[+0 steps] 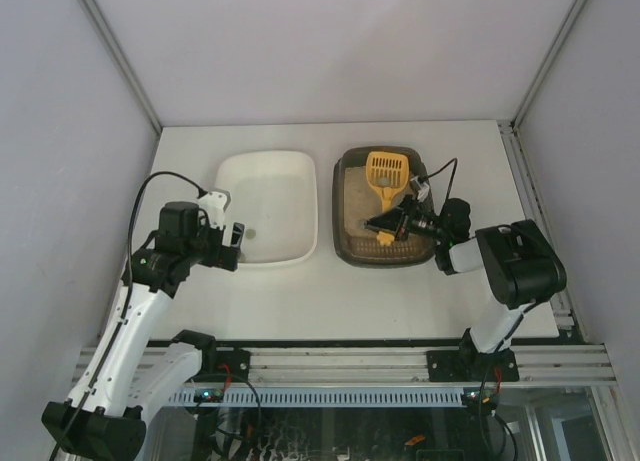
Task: Clean the litter box
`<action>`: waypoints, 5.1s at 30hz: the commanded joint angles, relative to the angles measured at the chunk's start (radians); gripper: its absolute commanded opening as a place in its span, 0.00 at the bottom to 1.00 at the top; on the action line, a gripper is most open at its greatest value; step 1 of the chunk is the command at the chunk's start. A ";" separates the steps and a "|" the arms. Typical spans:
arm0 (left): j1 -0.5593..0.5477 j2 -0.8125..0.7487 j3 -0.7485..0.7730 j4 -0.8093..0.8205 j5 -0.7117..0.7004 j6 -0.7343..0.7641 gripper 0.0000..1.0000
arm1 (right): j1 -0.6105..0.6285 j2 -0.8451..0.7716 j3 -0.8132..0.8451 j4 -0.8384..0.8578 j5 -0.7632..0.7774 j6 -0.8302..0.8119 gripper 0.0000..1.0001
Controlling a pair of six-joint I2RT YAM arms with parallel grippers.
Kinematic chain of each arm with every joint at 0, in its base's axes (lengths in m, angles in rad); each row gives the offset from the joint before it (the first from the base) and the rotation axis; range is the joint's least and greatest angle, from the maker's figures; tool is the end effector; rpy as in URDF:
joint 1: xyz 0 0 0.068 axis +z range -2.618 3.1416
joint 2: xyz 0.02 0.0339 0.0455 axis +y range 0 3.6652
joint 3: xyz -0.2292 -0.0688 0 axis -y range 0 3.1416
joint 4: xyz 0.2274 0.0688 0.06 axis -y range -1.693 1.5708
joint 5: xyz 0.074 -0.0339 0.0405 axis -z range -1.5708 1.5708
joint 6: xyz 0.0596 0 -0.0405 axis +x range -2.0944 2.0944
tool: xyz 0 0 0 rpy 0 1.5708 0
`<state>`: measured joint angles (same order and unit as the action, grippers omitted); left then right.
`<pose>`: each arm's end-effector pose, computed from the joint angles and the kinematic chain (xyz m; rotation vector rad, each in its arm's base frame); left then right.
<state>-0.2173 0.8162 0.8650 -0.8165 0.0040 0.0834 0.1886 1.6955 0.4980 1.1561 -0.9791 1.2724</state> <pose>0.1790 -0.0398 0.2587 0.3524 2.3129 -0.0711 0.2800 0.1038 0.1466 0.1364 1.9643 1.8182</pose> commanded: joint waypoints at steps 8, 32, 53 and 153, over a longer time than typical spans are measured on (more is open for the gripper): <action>0.006 -0.022 -0.018 0.033 0.029 0.021 1.00 | 0.030 -0.010 0.010 0.006 -0.071 0.084 0.00; 0.134 -0.009 0.000 -0.017 0.198 0.104 1.00 | 0.128 -0.255 0.284 -0.968 0.182 -0.352 0.00; 0.243 0.055 0.003 -0.029 0.225 0.115 1.00 | 0.776 0.430 1.638 -2.401 1.298 -0.831 0.00; -0.118 0.481 0.434 0.289 0.215 -0.613 1.00 | 0.176 0.214 1.232 -2.754 0.829 -0.612 0.00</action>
<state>-0.3618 1.3956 1.3350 -0.5804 0.2390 -0.5716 0.3721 1.8965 1.6859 -1.5902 -0.1379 0.6689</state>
